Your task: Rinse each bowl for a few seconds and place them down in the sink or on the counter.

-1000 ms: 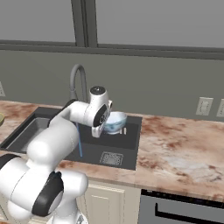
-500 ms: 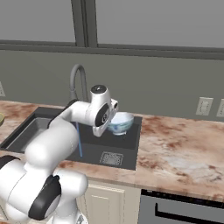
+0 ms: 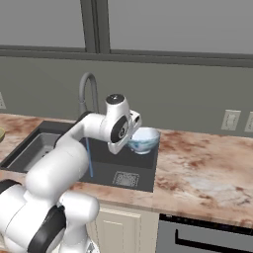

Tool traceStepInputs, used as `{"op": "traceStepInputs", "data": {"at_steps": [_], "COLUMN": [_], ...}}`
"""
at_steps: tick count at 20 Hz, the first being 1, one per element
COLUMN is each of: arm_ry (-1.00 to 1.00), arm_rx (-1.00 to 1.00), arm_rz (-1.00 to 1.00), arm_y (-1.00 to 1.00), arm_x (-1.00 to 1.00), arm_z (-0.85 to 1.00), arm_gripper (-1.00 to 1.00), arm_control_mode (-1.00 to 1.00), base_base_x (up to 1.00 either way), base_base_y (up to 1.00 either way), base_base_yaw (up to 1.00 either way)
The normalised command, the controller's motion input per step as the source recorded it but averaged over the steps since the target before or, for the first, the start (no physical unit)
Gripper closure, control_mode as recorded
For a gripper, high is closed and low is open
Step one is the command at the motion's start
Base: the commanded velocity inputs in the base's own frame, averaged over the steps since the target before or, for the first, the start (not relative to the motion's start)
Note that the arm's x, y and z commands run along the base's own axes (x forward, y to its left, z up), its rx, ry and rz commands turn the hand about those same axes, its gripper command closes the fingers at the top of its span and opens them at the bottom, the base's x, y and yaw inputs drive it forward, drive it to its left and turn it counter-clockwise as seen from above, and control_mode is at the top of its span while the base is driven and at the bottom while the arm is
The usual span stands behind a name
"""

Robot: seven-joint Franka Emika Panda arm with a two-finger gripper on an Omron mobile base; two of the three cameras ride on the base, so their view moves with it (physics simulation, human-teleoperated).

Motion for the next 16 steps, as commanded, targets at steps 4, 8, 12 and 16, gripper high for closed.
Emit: {"op": "traceStepInputs", "data": {"at_steps": [4, 8, 12, 16], "arm_ry": [-0.01, -0.02, -0.01, 0.0], "arm_rx": [-0.01, -0.02, -0.02, 0.0], "arm_rz": [-0.11, -0.14, -0.14, -0.14], "arm_y": [-0.2, -0.16, -0.21, -0.24], "arm_x": [-0.2, -0.15, -0.12, -0.09], "arm_z": [0.17, 0.16, 0.06, -0.01], "arm_gripper": [1.0, 1.0, 1.0, 1.0], "arm_control_mode": [-1.0, -1.0, -1.0, -1.0], "base_base_x": [0.0, 0.0, 0.0, 0.0], "base_base_y": [0.0, 0.0, 0.0, 0.0], "base_base_yaw": [0.0, 0.0, 0.0, 0.0]}}
